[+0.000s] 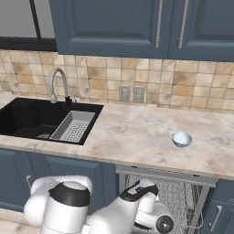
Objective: Pick up the cup and bowl from the counter, place them in the dishwasher, and close the dishwasher door.
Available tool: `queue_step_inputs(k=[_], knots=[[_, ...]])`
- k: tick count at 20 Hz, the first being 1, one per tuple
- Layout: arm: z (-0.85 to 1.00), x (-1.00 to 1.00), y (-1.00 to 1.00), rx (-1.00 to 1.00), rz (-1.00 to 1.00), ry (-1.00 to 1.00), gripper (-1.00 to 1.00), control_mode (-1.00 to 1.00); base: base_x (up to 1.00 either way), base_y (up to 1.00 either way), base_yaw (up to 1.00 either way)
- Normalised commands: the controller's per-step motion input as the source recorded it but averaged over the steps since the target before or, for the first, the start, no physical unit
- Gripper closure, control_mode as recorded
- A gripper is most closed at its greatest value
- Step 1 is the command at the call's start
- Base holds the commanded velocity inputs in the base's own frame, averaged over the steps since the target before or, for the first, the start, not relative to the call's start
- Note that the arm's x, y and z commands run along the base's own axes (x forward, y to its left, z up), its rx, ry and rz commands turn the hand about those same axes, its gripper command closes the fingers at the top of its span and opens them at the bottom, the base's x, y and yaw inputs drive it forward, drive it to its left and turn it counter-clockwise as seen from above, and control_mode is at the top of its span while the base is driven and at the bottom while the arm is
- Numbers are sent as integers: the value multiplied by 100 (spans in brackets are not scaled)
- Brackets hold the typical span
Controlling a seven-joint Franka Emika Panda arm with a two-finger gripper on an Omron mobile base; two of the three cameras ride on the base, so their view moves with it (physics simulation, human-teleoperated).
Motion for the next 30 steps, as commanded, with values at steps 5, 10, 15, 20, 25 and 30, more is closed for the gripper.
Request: queue_step_inputs(k=[5,10,15,20,25,30], knots=[[-38,17,-6,1,0,0,100,-100,0,0,0],[-37,22,-3,0,0,0,100,-100,0,0,0],[-35,26,-5,0,0,3,100,-100,0,0,0],[-38,27,-9,0,0,6,100,-100,0,0,0],[-32,25,-13,0,0,6,100,-100,0,0,0],[-29,23,-14,0,0,4,100,-100,0,0,0]])
